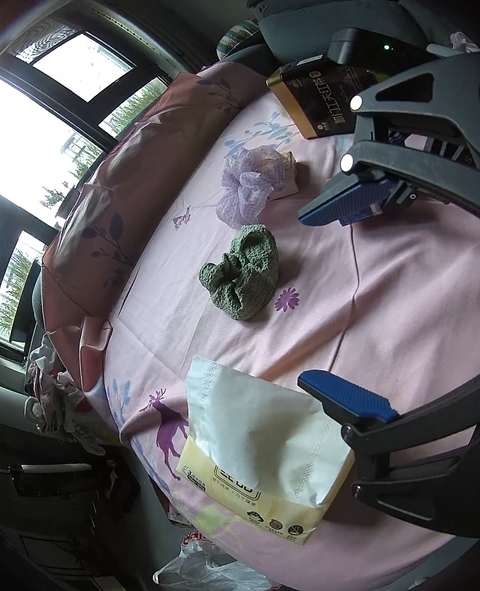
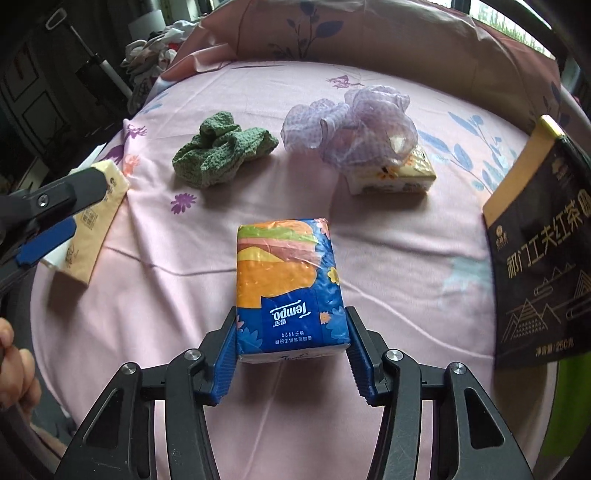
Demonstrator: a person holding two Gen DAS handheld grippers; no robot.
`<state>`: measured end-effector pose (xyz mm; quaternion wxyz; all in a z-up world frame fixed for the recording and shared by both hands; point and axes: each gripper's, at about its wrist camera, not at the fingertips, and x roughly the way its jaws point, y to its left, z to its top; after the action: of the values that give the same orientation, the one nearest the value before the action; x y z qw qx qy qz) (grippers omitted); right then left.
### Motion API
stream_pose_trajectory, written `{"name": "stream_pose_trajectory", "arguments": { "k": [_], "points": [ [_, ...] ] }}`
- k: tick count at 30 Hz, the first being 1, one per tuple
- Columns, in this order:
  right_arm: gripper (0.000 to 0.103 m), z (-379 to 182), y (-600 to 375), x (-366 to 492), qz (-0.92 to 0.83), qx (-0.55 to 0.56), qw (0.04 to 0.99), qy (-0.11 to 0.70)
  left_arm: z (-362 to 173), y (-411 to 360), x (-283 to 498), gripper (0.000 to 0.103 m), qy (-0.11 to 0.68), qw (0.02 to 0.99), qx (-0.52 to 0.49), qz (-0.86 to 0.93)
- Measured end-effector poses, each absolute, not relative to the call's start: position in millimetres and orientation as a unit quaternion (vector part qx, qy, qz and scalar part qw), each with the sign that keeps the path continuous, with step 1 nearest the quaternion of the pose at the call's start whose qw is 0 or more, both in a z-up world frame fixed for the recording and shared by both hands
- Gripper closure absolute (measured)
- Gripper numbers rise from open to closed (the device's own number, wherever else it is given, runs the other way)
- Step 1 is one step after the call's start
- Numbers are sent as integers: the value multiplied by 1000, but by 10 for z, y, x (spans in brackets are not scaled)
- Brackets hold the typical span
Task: Organize soft objects
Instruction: 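Grasp the blue Tempo tissue pack with the right tool and lift it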
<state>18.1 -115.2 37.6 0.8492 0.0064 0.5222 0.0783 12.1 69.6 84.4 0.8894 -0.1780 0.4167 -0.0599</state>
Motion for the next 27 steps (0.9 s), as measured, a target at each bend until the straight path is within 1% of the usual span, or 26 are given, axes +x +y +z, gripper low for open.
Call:
{"name": "stream_pose_trajectory", "arguments": {
  "k": [3,4,5,7,13,15,16,17,18,20,22,27],
  "points": [
    [49,393,-1264,-3,75,18,850,521,849,638,108,24,417,889,-172,-75],
    [46,411,-1312,-43,70,18,851,520,847,627,103,24,418,888,-174,-79],
    [39,435,-1353,-65,66,18,853,517,840,618,105,24,420,887,-175,-81],
    [31,542,-1485,-108,55,29,865,497,819,582,109,24,428,885,-166,-80],
    [31,826,-1918,-177,64,134,885,441,705,384,133,24,464,864,-148,-123],
    [32,862,-1954,-189,77,149,887,431,660,272,130,27,480,852,-147,-151],
    [40,870,-1959,-186,85,154,887,427,643,199,121,31,488,845,-142,-165],
    [49,867,-1963,-175,93,159,885,427,630,125,108,37,494,839,-138,-180],
    [51,853,-1970,-155,99,167,882,430,613,52,98,40,502,833,-133,-193],
    [51,786,-1980,-97,111,188,871,439,584,-101,64,50,513,823,-118,-212],
    [51,714,-1999,-26,114,206,858,456,569,-238,23,57,518,819,-100,-223],
    [51,553,-1915,103,129,203,840,486,475,-457,-16,58,536,803,-87,-245]
  ]
}}
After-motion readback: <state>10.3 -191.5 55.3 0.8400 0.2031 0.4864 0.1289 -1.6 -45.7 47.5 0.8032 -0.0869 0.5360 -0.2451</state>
